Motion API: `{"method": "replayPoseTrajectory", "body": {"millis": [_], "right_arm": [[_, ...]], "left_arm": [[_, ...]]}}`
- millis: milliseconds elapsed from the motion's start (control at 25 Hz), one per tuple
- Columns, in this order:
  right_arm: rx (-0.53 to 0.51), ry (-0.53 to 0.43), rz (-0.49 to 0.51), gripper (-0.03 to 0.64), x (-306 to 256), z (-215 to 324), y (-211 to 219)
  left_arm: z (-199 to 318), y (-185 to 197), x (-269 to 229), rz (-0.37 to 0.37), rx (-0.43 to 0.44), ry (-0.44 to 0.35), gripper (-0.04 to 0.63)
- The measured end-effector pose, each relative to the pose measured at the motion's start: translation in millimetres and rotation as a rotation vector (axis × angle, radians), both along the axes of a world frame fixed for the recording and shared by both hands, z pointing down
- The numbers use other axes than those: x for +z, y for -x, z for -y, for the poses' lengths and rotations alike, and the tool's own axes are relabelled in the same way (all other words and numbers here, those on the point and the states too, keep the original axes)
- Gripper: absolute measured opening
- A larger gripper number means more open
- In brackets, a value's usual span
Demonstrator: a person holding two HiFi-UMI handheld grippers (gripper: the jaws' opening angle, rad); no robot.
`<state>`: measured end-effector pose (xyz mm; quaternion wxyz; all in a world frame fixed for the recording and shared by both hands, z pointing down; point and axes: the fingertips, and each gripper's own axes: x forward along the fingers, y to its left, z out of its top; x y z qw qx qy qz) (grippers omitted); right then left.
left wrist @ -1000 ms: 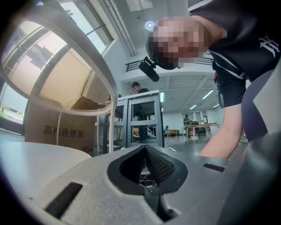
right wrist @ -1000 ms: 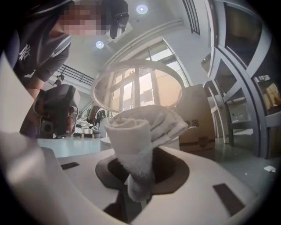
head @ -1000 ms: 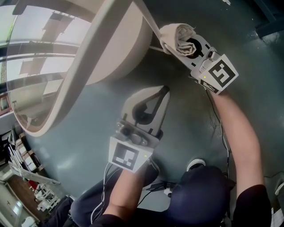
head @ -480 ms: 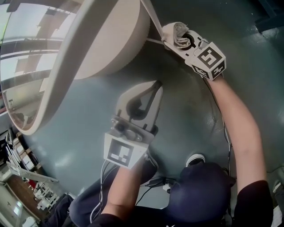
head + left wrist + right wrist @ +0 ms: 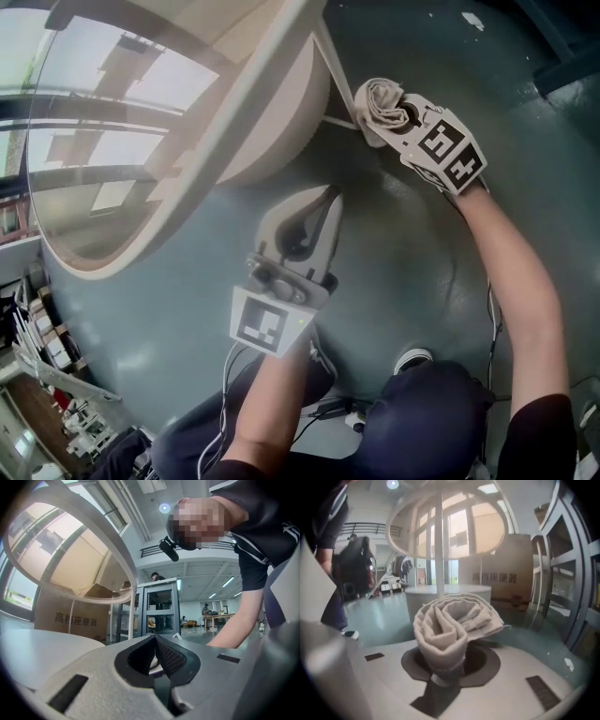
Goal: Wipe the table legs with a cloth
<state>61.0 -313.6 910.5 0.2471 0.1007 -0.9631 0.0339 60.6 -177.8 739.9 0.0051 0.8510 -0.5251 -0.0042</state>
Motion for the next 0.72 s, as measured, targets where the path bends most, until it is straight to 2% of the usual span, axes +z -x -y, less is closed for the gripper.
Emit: {"method": "replayPoseTrajectory", "body": {"millis": [200,280,320,400,480,720], "right_arm": [[-0.006,-0.164,0.414,0.089,-187,-14,5],[-0.010,-0.243,0.538,0.089,-246,-21,4],[-0.018,-0.286,0.569,0.088,-266,-25,6],[-0.033,-0.371,0.560,0.087,-285,-29,9],[-0.027,-0.415,0.532,0.087,-288,-28,10],[0.026,-0.354,0.545,0.087,-257,-20,3]], "left_arm": [[4,7,-19,0.015,0.011,-0.016,0.006],[7,5,-25,0.018,0.017,-0.034,0.006],[8,4,-27,0.020,0.022,-0.041,0.006],[11,-1,-32,0.024,0.029,-0.055,0.006],[14,-10,-42,0.027,0.030,-0.074,0.006],[22,-30,-62,0.041,0.028,-0.079,0.006]]}}
